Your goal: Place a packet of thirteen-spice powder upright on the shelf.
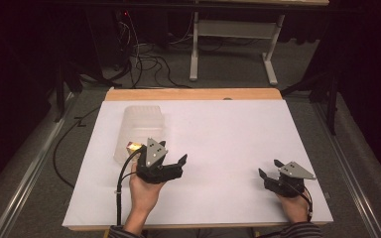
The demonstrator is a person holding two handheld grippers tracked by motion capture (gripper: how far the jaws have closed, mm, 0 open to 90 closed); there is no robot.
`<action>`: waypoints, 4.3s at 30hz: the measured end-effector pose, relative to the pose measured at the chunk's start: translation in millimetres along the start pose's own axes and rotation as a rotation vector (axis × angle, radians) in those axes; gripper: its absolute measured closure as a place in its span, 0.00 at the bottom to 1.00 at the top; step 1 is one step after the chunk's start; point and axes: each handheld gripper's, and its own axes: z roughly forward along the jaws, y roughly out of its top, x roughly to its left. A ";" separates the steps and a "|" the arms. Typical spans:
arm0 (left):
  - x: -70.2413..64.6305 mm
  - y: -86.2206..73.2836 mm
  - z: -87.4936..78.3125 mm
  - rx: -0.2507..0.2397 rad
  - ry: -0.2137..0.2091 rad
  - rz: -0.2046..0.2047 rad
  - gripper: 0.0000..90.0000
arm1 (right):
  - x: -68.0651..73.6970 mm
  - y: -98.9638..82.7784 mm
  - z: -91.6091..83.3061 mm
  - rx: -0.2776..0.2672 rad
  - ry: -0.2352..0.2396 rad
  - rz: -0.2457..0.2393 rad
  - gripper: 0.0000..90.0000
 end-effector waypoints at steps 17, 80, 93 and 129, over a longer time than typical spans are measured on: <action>-11.4 -4.6 6.5 0.004 -0.034 -0.003 0.25 | 0.1 -0.2 -0.3 -0.002 0.000 0.004 0.37; -43.4 -43.1 68.2 0.123 -0.063 0.007 0.26 | 0.3 -0.2 -0.5 -0.003 0.001 0.004 0.37; -46.0 -49.0 85.7 0.125 -0.037 0.016 0.27 | 0.5 -0.1 -0.2 -0.003 -0.001 0.003 0.37; -47.1 -68.2 109.9 0.121 0.033 0.033 0.27 | 1.1 -0.1 -0.3 -0.003 0.003 -0.004 0.37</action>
